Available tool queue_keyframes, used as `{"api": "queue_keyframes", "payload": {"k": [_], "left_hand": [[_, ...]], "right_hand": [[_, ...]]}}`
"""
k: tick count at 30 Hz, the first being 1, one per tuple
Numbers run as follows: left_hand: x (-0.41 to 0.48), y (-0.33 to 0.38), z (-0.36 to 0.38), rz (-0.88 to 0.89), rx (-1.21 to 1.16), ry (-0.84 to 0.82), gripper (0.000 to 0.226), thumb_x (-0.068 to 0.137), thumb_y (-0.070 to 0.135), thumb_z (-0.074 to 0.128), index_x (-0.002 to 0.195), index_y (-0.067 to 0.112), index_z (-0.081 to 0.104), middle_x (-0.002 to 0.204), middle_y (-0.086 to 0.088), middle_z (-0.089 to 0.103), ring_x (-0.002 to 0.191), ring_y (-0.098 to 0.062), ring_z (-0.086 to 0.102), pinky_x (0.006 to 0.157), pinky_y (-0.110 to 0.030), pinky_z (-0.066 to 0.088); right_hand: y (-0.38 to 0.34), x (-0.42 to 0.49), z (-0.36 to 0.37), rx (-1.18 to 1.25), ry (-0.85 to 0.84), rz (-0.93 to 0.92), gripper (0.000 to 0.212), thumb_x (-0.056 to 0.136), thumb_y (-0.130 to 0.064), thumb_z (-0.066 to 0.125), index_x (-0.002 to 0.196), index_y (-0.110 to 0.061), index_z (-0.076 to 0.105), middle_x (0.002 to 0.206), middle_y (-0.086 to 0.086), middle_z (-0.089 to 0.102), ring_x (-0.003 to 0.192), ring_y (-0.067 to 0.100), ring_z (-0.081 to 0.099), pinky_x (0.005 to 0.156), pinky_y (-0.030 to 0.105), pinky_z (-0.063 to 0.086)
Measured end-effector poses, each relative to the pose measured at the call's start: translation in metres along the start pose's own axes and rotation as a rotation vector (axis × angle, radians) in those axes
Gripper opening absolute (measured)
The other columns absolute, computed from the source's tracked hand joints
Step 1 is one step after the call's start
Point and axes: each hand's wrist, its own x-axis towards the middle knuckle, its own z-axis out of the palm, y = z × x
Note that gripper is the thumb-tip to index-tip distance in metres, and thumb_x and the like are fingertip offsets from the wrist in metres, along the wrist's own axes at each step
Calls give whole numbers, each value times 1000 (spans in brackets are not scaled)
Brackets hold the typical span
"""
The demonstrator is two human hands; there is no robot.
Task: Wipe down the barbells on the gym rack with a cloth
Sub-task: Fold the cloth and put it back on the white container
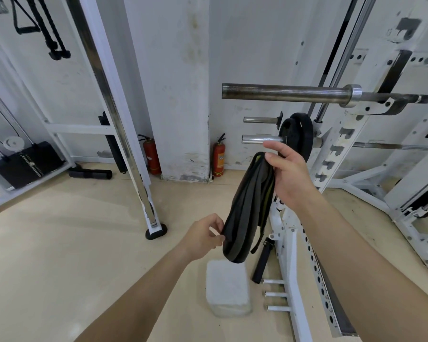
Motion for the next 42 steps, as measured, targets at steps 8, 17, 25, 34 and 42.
{"api": "queue_keyframes", "payload": {"k": [8,17,25,34,42], "left_hand": [[8,4,-53,-89,269,146,26,84,0,58,97,17,73,80,1,65,74,-18,58,57,-16,41],[26,39,-117,-60,297,258,7,89,30,71,88,23,73,84,5,70,79,-9,64,66,-21,46],[31,49,-91,-243,-277,490,18,95,31,63,94,14,68,96,-7,70,93,-27,66,79,-44,57],[17,91,-15,-296,-534,251,11,90,16,71,89,8,63,79,-7,71,64,-18,70,58,-30,57],[-9,105,-4,-130,-449,147,24,94,4,54,102,11,75,93,-7,77,88,-20,75,74,-28,60]], "right_hand": [[18,10,-44,-408,215,-42,25,94,-1,60,101,-23,70,85,-2,66,87,12,62,86,28,49],[53,-3,-99,-1080,89,0,28,96,0,54,111,-18,69,107,-2,69,101,10,63,97,28,48],[51,-3,-74,-789,238,270,15,93,-10,56,95,-10,71,102,10,70,98,27,65,86,41,57],[59,-25,-6,-130,61,575,10,94,-1,58,93,-1,68,84,14,67,74,24,67,65,32,58],[56,-31,-8,-154,-88,491,12,87,-18,73,94,-8,76,89,10,76,80,19,73,71,29,56]]}}
